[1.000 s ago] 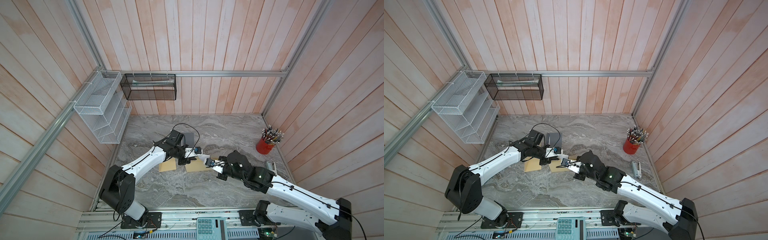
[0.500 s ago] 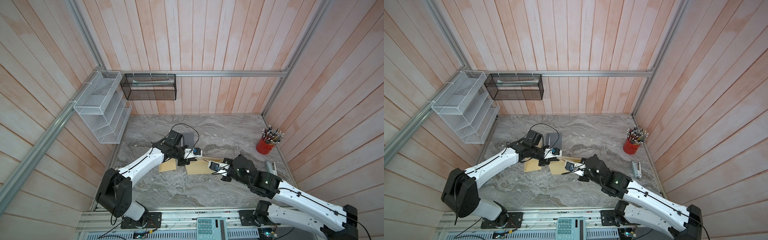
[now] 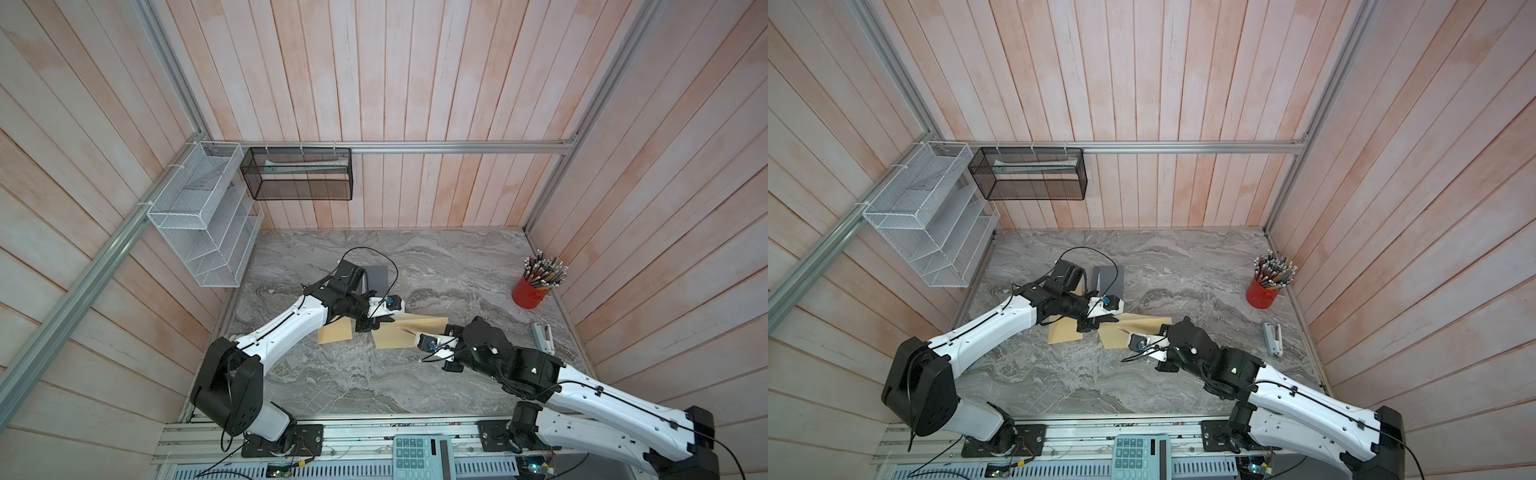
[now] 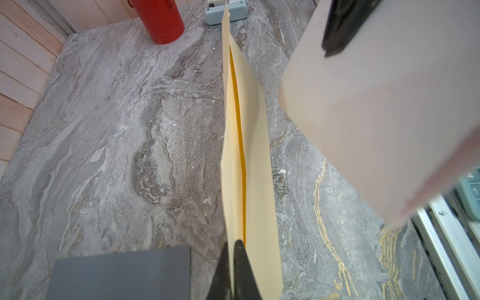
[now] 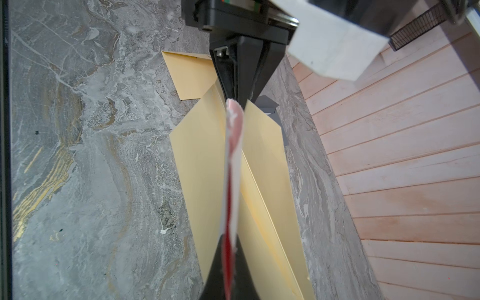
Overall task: Fold the letter paper in half and place it into the envelope
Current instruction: Place the letter paper in the envelope.
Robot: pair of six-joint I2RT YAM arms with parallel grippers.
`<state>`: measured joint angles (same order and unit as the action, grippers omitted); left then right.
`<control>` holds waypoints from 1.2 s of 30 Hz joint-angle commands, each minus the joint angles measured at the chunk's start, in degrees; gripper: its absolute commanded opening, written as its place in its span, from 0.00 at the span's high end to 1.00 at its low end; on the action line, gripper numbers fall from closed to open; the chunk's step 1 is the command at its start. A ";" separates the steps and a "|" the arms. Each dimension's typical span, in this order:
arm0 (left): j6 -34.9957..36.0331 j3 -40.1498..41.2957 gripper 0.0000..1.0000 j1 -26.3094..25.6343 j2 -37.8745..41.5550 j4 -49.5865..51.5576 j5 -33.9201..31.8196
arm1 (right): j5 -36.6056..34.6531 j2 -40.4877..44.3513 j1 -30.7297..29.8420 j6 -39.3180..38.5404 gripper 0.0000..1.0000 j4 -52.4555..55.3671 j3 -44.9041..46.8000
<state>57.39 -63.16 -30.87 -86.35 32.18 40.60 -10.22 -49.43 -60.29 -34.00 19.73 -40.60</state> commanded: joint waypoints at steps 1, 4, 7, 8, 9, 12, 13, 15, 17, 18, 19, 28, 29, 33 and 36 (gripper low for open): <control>-0.26 -0.43 1.00 0.20 -0.36 0.87 2.35 | -1.78 -2.02 -0.35 -5.62 1.00 -2.20 -2.53; -0.26 -0.56 1.00 0.21 -0.55 1.10 2.69 | -2.30 -3.33 -0.30 -9.34 1.00 -3.59 -3.23; -0.26 -0.71 1.00 0.21 -0.58 1.30 3.28 | -2.64 -4.18 -0.06 -12.33 1.00 -5.09 -3.86; -0.30 -0.74 1.00 0.20 -0.62 1.37 3.38 | -2.50 -4.50 0.25 -13.10 1.00 -5.18 -4.08; -0.19 -0.74 1.00 0.25 -0.75 1.54 3.52 | -2.02 -4.85 0.71 -13.73 1.00 -5.07 -4.56; -0.17 -0.80 1.00 0.12 -0.58 1.80 3.70 | 0.16 -5.71 2.46 -14.85 1.00 -4.60 -5.91; -0.17 -0.73 1.00 0.13 -0.59 1.83 3.75 | 0.79 -5.98 2.84 -15.35 1.00 -4.51 -6.22; -0.10 -0.65 1.00 0.05 -0.56 1.90 3.82 | 1.21 -6.41 3.23 -16.09 1.00 -4.45 -6.72; -0.06 -0.64 1.00 0.02 -0.57 2.02 4.02 | 1.73 -6.98 3.65 -16.70 1.00 -4.14 -7.36; 0.01 -0.74 1.00 0.02 -0.71 2.24 4.08 | 1.87 -7.33 3.77 -16.95 1.00 -3.70 -7.83; 0.04 -0.80 1.00 0.00 -0.77 2.27 4.27 | 2.03 -7.62 3.78 -17.15 1.00 -3.06 -8.29; 0.69 -1.00 1.00 0.03 -0.93 2.97 4.97 | 3.46 -8.82 3.78 -18.01 1.00 -0.18 -10.20; 0.71 -0.92 1.00 0.02 -1.00 3.03 4.95 | 3.53 -8.86 3.78 -18.05 1.00 -0.15 -9.99; 1.00 -1.00 1.00 0.02 -0.86 3.32 5.30 | 3.45 -9.19 3.87 -17.53 1.00 0.19 -9.26; 1.23 -1.03 1.00 0.03 -0.87 3.58 5.54 | 3.21 -9.46 3.95 -16.67 1.00 0.99 -8.80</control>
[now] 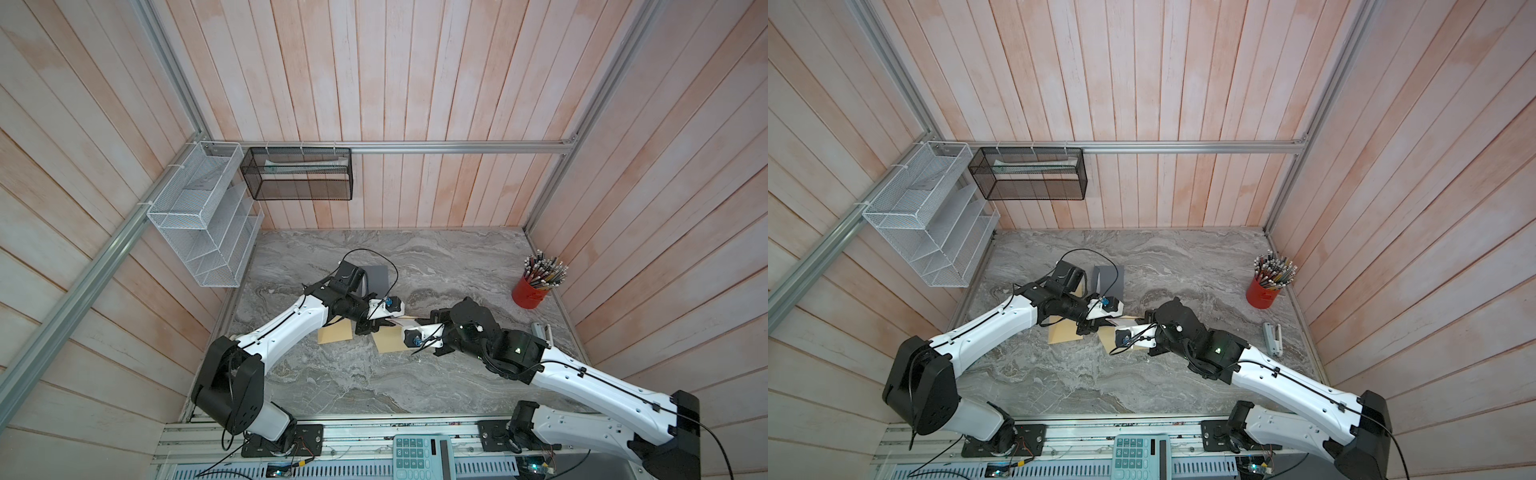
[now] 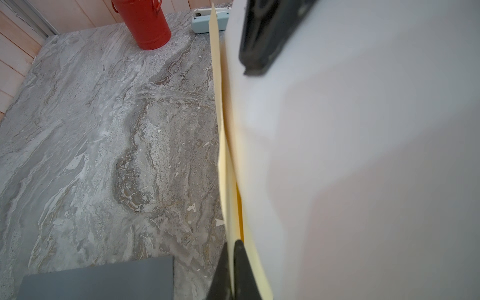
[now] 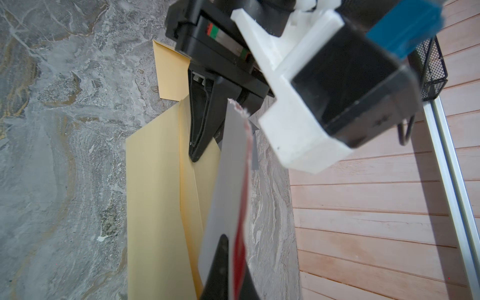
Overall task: Fold the letter paper in half and place it into the envelope
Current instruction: Place the letter paper in the envelope.
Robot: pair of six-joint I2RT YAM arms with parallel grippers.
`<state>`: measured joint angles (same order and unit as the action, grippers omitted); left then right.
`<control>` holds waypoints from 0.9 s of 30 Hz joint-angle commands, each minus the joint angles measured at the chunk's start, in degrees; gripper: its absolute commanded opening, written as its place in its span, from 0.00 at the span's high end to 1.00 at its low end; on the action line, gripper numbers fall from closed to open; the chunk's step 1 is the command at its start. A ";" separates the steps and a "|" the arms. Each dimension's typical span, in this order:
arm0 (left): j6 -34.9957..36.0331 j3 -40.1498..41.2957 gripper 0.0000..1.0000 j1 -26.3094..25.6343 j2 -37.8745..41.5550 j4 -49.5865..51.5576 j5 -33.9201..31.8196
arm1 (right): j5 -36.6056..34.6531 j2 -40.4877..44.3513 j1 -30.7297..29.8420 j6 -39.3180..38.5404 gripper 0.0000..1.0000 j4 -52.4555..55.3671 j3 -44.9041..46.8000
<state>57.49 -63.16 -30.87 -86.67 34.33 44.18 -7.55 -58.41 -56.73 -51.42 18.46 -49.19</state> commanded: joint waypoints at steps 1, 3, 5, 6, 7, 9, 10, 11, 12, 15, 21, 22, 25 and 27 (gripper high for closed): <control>1.06 -1.02 1.00 0.06 -0.54 1.42 1.96 | 0.41 -0.44 0.39 1.05 1.00 2.37 0.03; 1.22 -1.04 1.00 0.02 -0.49 1.52 2.01 | -0.33 -0.30 0.39 1.46 1.00 2.47 0.65; 1.23 -1.06 1.00 0.02 -0.51 1.53 2.00 | -0.93 -0.18 0.39 1.74 1.00 2.94 0.93; 1.30 -1.12 1.00 0.02 -0.52 1.53 2.07 | -1.33 -0.13 0.39 1.85 1.00 3.07 1.07; 1.30 -1.12 1.00 0.02 -0.53 1.57 2.09 | -1.62 -0.01 0.39 1.91 1.00 3.21 1.16; 1.30 -1.16 1.00 0.02 -0.56 1.60 2.13 | -2.27 0.17 0.37 2.07 1.00 3.73 1.46; 1.30 -1.16 1.00 0.02 -0.57 1.57 2.05 | -2.59 0.18 0.46 2.18 1.00 4.09 1.66; 1.30 -1.15 1.00 0.04 -0.59 1.61 2.09 | -2.99 0.14 0.45 2.20 1.00 4.42 1.79; 1.31 -1.10 1.00 0.02 -0.73 1.62 2.13 | -3.34 -0.05 0.46 2.28 1.00 4.83 1.89; 1.29 -1.44 1.00 0.02 -0.88 1.79 2.19 | -4.04 -0.48 0.52 2.85 1.00 5.46 2.08; 1.30 -1.39 1.00 0.03 -0.61 1.97 2.43 | -4.78 -1.48 0.48 4.99 1.00 6.11 2.17; 1.23 -1.42 1.00 0.06 -0.61 1.95 2.49 | -5.22 -1.76 0.48 5.37 1.00 6.40 2.12; 1.22 -1.47 1.00 -0.04 -0.73 1.89 2.32 | -6.04 -2.71 0.57 7.12 1.00 6.78 1.73; 1.13 -1.52 1.00 -0.06 -0.70 1.96 2.40 | -5.88 -3.01 0.57 8.27 1.00 6.69 1.56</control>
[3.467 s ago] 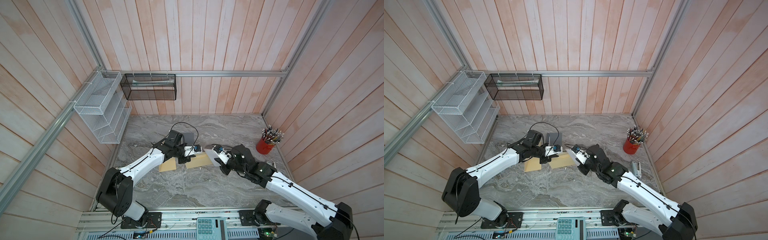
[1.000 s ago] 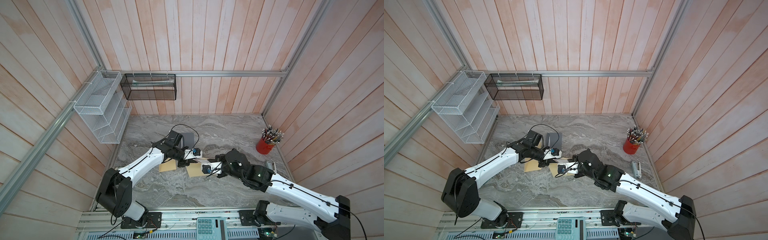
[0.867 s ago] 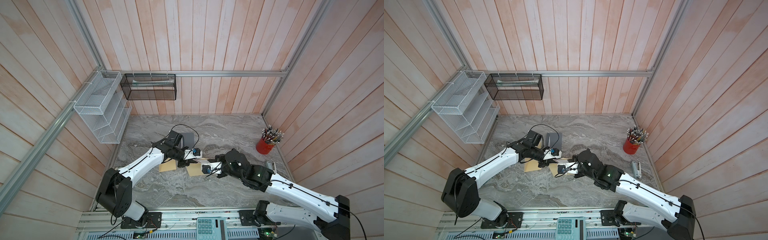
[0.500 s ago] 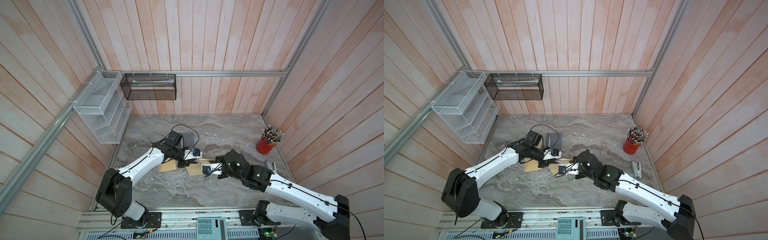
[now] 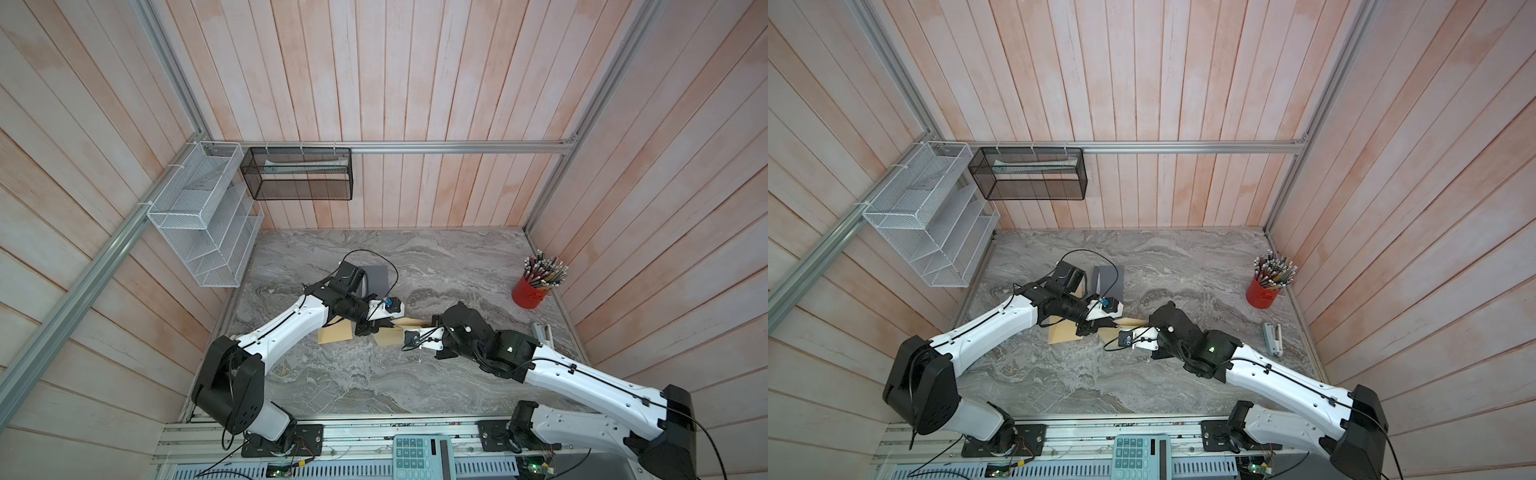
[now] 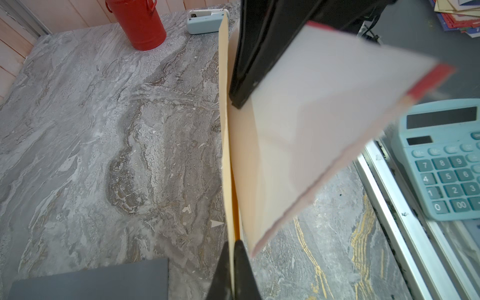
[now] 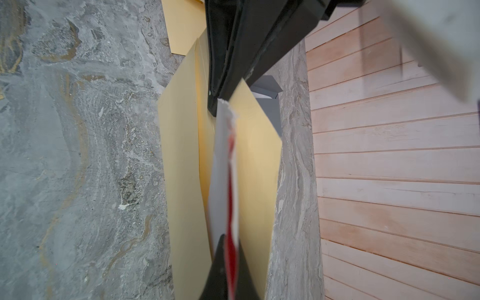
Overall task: Fold the letter paper in half and place it into the envelope
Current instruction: Place the letter paper in the envelope.
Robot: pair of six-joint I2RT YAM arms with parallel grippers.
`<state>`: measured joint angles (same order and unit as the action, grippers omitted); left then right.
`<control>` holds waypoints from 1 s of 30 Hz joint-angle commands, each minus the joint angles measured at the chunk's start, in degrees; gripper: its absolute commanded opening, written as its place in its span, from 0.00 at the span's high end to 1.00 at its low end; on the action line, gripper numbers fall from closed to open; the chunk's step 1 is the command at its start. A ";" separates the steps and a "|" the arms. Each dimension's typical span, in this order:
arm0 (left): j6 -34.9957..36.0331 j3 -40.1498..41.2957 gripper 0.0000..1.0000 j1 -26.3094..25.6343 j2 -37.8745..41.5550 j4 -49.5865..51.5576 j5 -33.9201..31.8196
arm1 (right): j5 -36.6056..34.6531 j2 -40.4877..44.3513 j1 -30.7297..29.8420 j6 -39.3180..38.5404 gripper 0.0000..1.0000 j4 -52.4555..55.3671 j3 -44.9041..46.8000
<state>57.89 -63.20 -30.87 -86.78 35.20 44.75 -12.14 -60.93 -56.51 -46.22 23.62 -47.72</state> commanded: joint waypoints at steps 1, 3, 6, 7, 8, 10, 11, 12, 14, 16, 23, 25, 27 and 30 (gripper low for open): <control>0.69 -1.55 1.00 -0.06 -0.62 1.09 1.84 | -1.35 -0.59 0.36 3.50 0.99 1.27 0.05; 0.73 -1.46 1.00 -0.06 -0.52 1.08 1.88 | -1.31 -0.60 0.32 4.51 0.92 0.71 0.15; 0.71 -1.40 1.00 -0.06 -0.65 1.01 1.81 | -1.22 -0.29 0.44 5.87 0.77 -0.10 0.27; 0.67 -1.36 1.00 -0.02 -0.61 1.01 1.76 | -0.99 -0.16 0.44 6.25 0.76 0.01 0.28; 0.72 -1.40 1.00 -0.06 -0.61 1.01 1.83 | -0.80 0.07 0.48 6.63 0.75 0.06 0.31; 0.65 -1.39 1.00 -0.06 -0.76 1.01 1.77 | -0.28 0.58 0.45 7.25 0.73 0.15 0.35; 0.65 -1.45 1.00 -0.06 -0.77 1.01 1.77 | 0.13 0.83 0.48 7.44 0.73 0.27 0.35; 0.65 -1.47 1.00 -0.06 -0.85 1.01 1.82 | 0.21 1.18 0.48 7.67 0.72 0.29 0.48; 0.56 -1.49 1.00 -0.04 -0.93 1.08 1.74 | 0.23 1.72 0.48 7.96 0.72 0.61 0.61; 0.63 -1.41 1.00 -0.06 -1.02 1.17 1.70 | 0.40 2.33 0.44 8.15 0.72 1.18 0.63; 0.56 -1.54 1.00 -0.06 -1.49 1.44 1.83 | 1.37 5.18 0.45 8.73 0.67 2.59 0.18; 0.52 -1.57 1.00 -0.06 -1.55 1.36 1.77 | 1.79 5.46 0.44 9.16 0.66 2.71 0.24; 0.47 -1.53 1.00 -0.06 -1.57 1.43 1.83 | 1.86 5.42 0.44 9.47 0.65 2.92 0.12; 0.47 -1.59 1.00 -0.06 -1.77 1.42 1.90 | 2.22 5.24 0.44 9.57 0.67 2.96 -0.04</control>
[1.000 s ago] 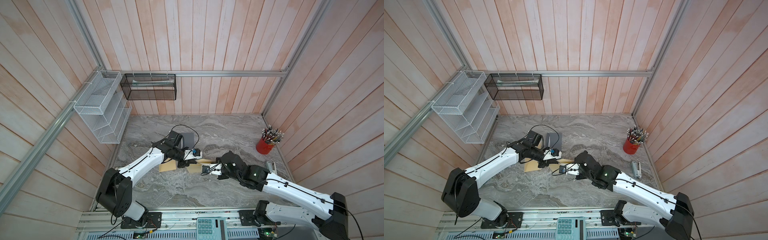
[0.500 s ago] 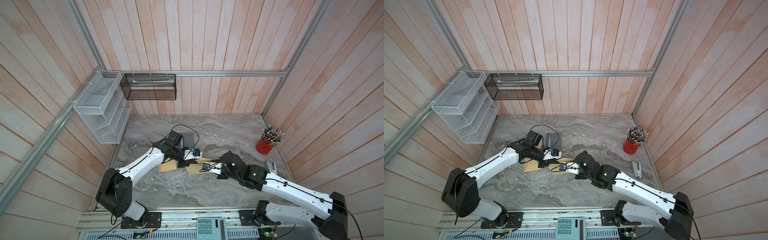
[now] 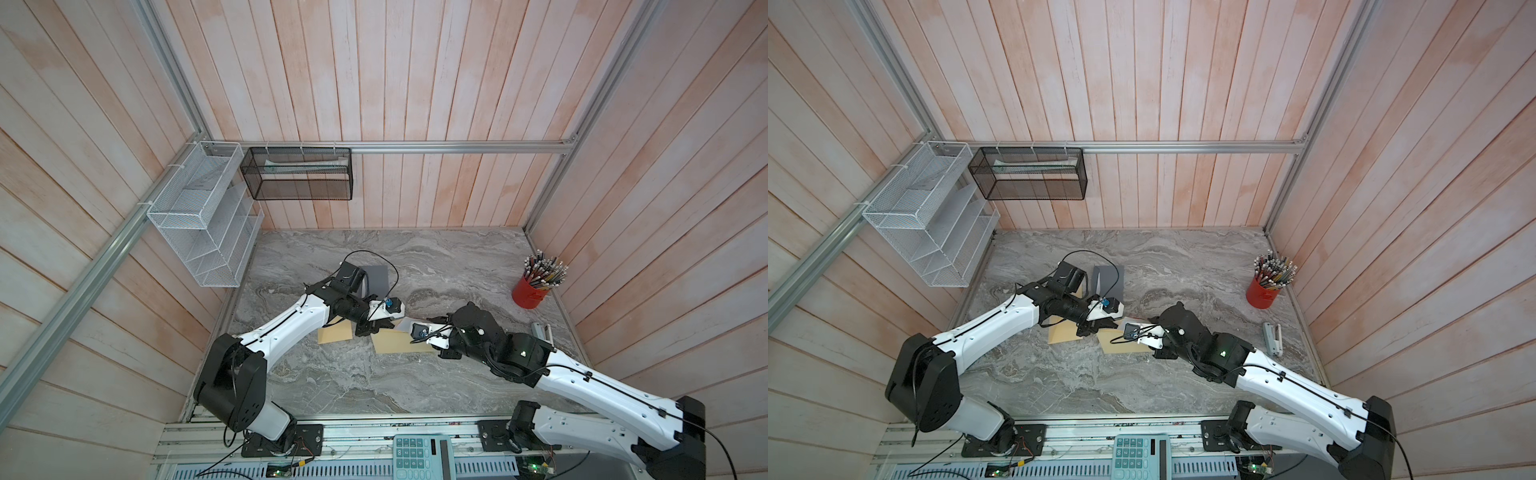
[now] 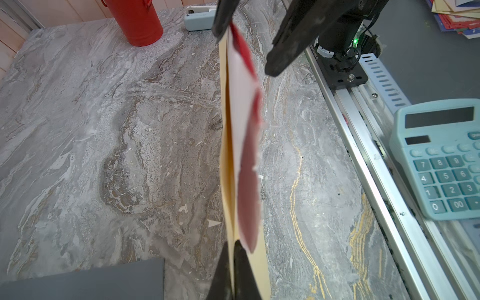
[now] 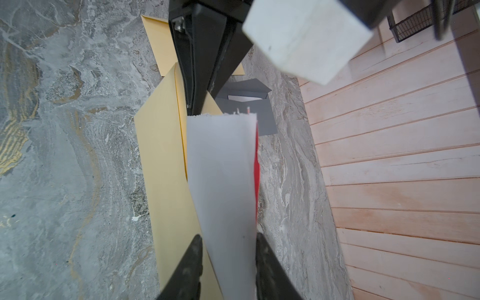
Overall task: Fold the letter paper in half and place it into the envelope
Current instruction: Place the letter paper in the envelope.
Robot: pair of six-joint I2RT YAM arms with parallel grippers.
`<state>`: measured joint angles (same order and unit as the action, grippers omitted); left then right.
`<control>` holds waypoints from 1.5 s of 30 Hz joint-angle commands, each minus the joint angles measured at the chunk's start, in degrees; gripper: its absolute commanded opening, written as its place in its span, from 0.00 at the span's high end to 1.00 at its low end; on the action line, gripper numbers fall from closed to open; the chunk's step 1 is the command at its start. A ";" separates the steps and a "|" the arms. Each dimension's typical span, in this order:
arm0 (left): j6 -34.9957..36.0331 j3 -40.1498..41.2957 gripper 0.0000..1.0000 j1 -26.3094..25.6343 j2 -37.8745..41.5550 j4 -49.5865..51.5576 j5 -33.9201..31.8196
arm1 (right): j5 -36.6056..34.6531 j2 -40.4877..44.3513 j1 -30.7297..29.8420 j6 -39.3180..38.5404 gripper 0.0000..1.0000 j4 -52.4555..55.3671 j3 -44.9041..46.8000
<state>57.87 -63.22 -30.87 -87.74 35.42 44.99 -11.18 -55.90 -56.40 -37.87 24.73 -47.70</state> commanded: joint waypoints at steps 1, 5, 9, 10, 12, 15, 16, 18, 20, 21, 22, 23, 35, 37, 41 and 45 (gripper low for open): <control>0.49 -1.62 1.00 -0.06 -0.85 1.27 1.73 | 1.41 0.14 0.33 1.13 0.69 1.77 -0.14; 0.49 -1.71 1.00 -0.05 -0.94 1.41 1.81 | 1.56 -0.45 0.33 0.19 0.85 1.80 -0.41; 0.47 -1.81 1.00 -0.06 -0.98 1.40 1.81 | 0.56 -1.65 0.33 -1.00 0.92 2.40 -0.81; 0.43 -1.82 1.00 -0.05 -1.11 1.41 1.84 | 0.20 -1.96 0.33 -1.27 0.93 2.43 -0.89; 0.41 -1.74 1.00 -0.06 -1.13 1.41 1.77 | -0.22 -2.52 0.24 -1.58 0.95 2.46 -1.01; 0.41 -1.90 1.00 -0.02 -1.20 1.42 1.90 | -1.03 -3.61 0.24 -1.80 0.96 2.69 -1.50; 0.39 -1.89 1.00 -0.06 -1.13 1.41 1.87 | -1.25 -3.98 0.24 -1.77 0.96 2.78 -1.77; 0.32 -1.92 1.00 -0.06 -1.20 1.40 2.03 | -1.41 -4.76 0.19 -1.56 0.97 3.04 -2.19; 0.23 -1.99 1.00 -0.02 -1.20 1.41 2.12 | -1.23 -5.25 0.07 -1.36 0.97 2.95 -2.30; 0.23 -1.91 1.00 -0.06 -1.20 1.41 2.15 | -1.14 -5.49 -0.10 -1.27 0.97 2.87 -2.31; 0.23 -1.95 1.00 -0.06 -1.13 1.41 2.19 | -1.19 -5.70 -0.24 -1.17 0.97 2.88 -2.31; 0.14 -1.93 1.00 -0.06 -1.15 1.43 2.14 | -1.12 -6.07 -0.36 -1.01 0.97 2.95 -2.30; -0.12 -2.04 1.00 -0.15 -1.22 1.41 2.47 | -2.31 -9.09 -1.60 1.69 0.96 0.88 -2.03; -0.22 -2.09 1.00 -0.07 -1.24 1.39 2.56 | -2.53 -9.45 -1.61 2.13 0.96 0.54 -1.88; -0.37 -2.13 1.00 -0.09 -1.26 1.48 2.74 | -3.37 -10.14 -1.69 2.95 0.94 -0.01 -1.51; -0.34 -2.08 1.00 -0.33 -1.38 1.49 2.71 | -3.93 -10.70 -1.78 3.67 0.92 -0.34 -1.34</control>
<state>57.80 -63.72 -30.92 -88.42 36.49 46.17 -13.91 -66.06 -57.74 -35.83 25.06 -48.16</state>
